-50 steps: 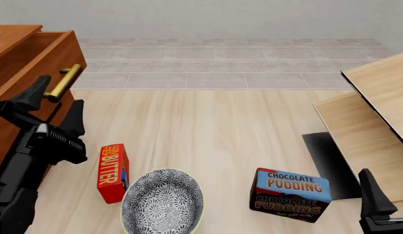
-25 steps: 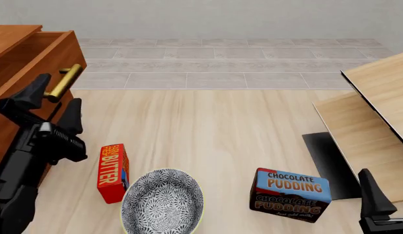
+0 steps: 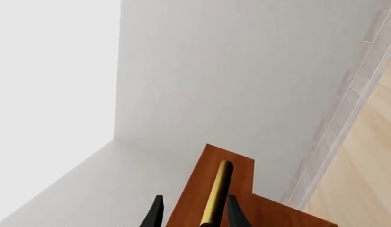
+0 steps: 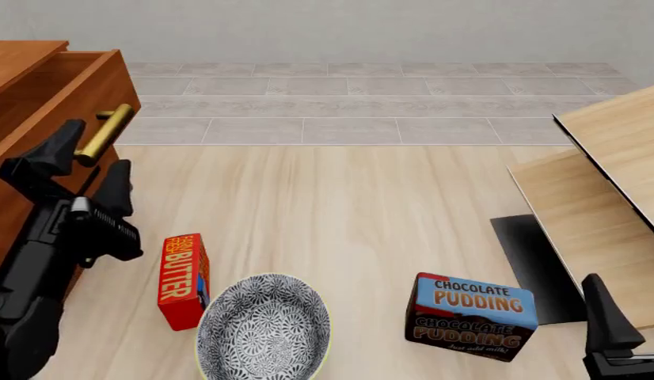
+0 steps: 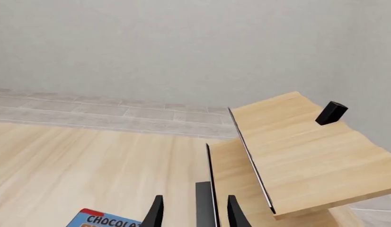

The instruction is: Close the top drawer of the cabinet.

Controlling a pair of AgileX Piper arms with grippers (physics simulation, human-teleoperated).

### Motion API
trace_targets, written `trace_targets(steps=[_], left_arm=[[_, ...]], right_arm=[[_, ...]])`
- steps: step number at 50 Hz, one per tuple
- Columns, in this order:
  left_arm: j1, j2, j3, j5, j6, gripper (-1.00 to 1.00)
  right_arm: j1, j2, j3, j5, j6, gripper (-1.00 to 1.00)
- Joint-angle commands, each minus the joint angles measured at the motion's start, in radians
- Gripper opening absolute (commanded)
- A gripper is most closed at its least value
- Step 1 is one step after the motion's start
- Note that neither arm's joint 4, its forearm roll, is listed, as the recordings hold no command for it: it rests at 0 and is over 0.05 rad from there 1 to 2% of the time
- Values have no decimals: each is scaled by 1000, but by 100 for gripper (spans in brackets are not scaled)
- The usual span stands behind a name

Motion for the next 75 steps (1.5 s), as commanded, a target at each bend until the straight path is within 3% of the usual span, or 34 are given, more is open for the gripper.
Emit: trace_targets(steps=[1,75], left_arm=[[15,14,-4,0,8,100],[104,113,-57,0,-4,100]], right_arm=[[2,0,0,0,0,100],[-10,0,-2,-2,7,100]])
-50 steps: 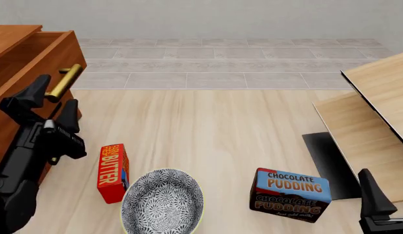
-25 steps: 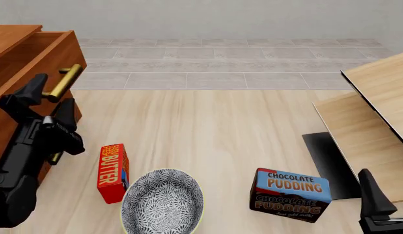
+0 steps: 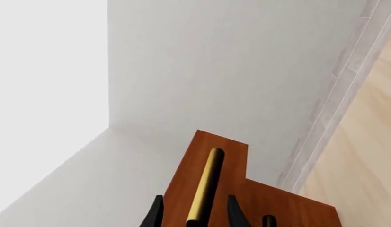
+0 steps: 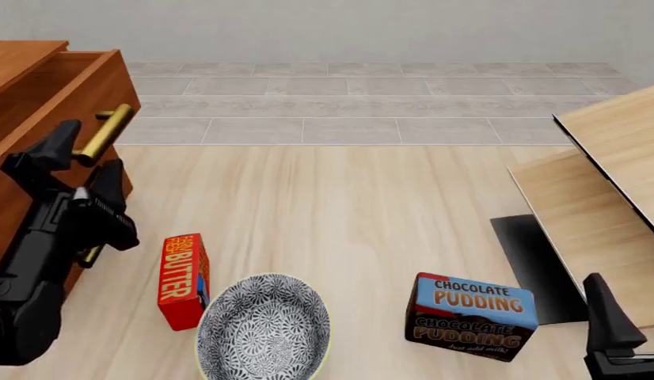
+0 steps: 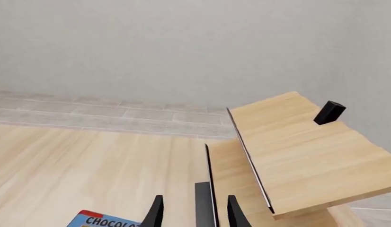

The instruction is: Close the top drawer of the cabinet.

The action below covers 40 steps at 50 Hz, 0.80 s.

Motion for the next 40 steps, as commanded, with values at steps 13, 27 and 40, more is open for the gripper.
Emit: trace_targets(steps=[13,27,40], left_arm=[[49,42,-29,0,-8,100],[64,54,-35,0,-10,100],[82,57,-33,0,-13,100]], right_arm=[[-4,0,-1,1,2,100],[-3,0,0,0,1,100],[1,0,1,6,2,100]])
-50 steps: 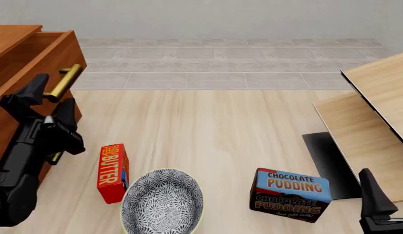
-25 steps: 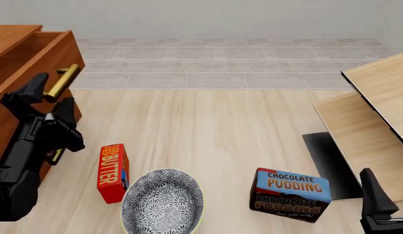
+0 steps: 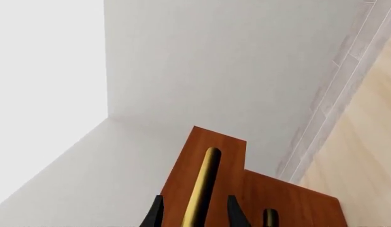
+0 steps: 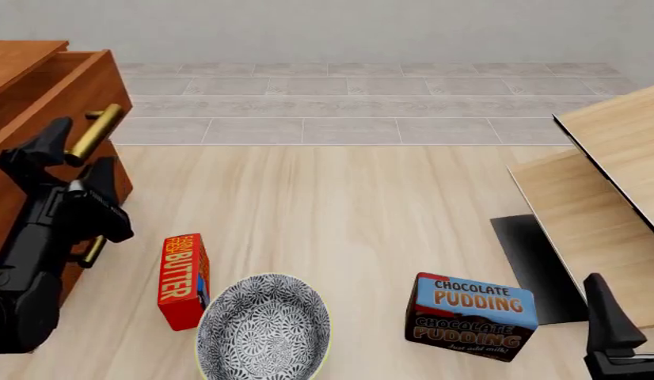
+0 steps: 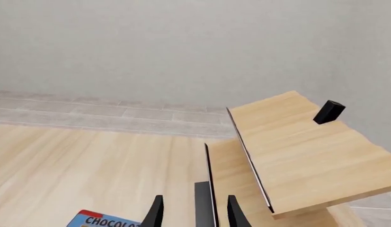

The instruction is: Close the top drawer of the cabinet.

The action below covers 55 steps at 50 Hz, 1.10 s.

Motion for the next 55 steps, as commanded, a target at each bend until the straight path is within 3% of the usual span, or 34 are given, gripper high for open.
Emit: trace_targets(steps=[1,55], left_arm=[[30,12,0,0,-3,100],[90,26,-14,0,6,100]], right_arm=[[4,0,1,4,1,100],[14,0,2,14,0,100]])
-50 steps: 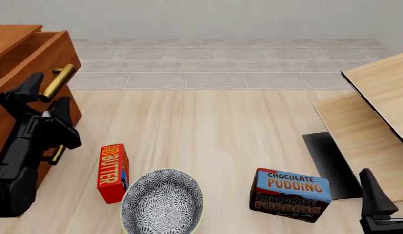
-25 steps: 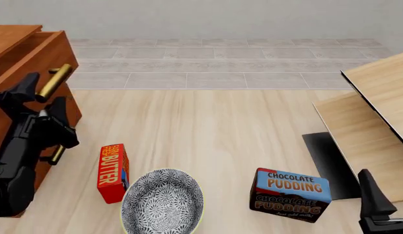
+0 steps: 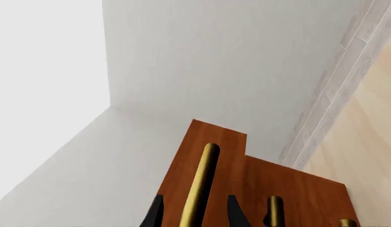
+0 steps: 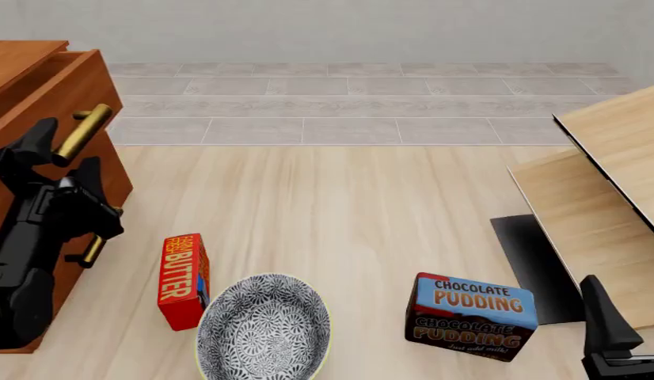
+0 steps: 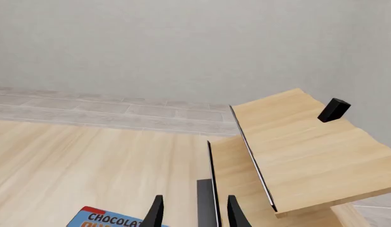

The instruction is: Close the top drawer of the cabinet.

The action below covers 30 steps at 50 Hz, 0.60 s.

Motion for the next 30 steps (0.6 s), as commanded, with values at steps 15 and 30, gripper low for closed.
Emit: trace_targets(steps=[15,30], left_arm=[[49,16,-5,0,-9,100],[61,24,-13,0,-12,100]], right_arm=[[0,0,0,5,-5,100],[6,0,-1,8,-7,100]])
